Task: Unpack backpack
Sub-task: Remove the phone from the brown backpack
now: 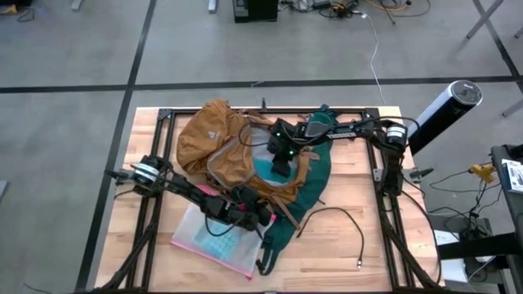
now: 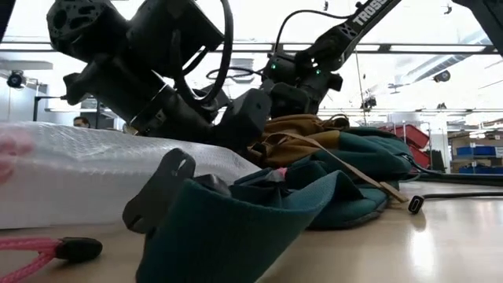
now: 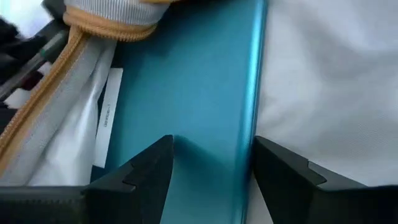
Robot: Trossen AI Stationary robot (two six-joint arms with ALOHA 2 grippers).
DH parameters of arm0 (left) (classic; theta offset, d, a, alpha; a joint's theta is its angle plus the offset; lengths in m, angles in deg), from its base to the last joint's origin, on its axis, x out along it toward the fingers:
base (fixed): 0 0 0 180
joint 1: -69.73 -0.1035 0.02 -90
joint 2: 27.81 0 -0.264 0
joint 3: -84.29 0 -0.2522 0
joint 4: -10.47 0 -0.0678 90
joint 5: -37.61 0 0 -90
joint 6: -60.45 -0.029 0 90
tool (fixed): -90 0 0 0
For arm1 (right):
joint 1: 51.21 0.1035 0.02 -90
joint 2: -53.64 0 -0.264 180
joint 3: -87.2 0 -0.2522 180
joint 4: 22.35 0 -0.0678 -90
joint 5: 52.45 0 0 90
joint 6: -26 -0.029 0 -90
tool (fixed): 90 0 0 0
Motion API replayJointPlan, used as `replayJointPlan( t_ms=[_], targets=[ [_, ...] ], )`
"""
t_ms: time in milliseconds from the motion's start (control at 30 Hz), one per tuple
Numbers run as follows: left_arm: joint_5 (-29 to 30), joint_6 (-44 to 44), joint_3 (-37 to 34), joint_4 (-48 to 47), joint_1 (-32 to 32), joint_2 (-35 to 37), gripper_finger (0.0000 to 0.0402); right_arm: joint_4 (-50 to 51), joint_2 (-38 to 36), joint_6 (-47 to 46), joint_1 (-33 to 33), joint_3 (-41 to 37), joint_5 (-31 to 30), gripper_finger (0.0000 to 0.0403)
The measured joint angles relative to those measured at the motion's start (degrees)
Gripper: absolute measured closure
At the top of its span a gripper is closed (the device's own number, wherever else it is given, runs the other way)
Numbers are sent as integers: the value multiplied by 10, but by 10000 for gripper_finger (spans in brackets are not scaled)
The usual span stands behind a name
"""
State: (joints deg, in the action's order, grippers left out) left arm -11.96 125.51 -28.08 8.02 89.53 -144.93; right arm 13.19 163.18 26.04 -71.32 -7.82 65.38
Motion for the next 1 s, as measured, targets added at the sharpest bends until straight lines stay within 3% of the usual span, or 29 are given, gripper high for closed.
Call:
replayJointPlan(
  t_ms=[167, 500, 900, 1000],
  targets=[
    [-5, -5, -1, -2, -7, 1, 245, 1, 10, -13, 15, 1, 85, 202],
    [-9, -10, -2, 2, -11, 1, 245, 9, -53, -59, 42, 23, 140, 203],
    [-10, -20, -3, 5, -13, 1, 245, 27, -35, -62, 99, 24, 49, 205],
    [-11, -33, -3, 4, -13, 1, 245, 28, -32, -74, 114, 24, 32, 224]
  ],
)
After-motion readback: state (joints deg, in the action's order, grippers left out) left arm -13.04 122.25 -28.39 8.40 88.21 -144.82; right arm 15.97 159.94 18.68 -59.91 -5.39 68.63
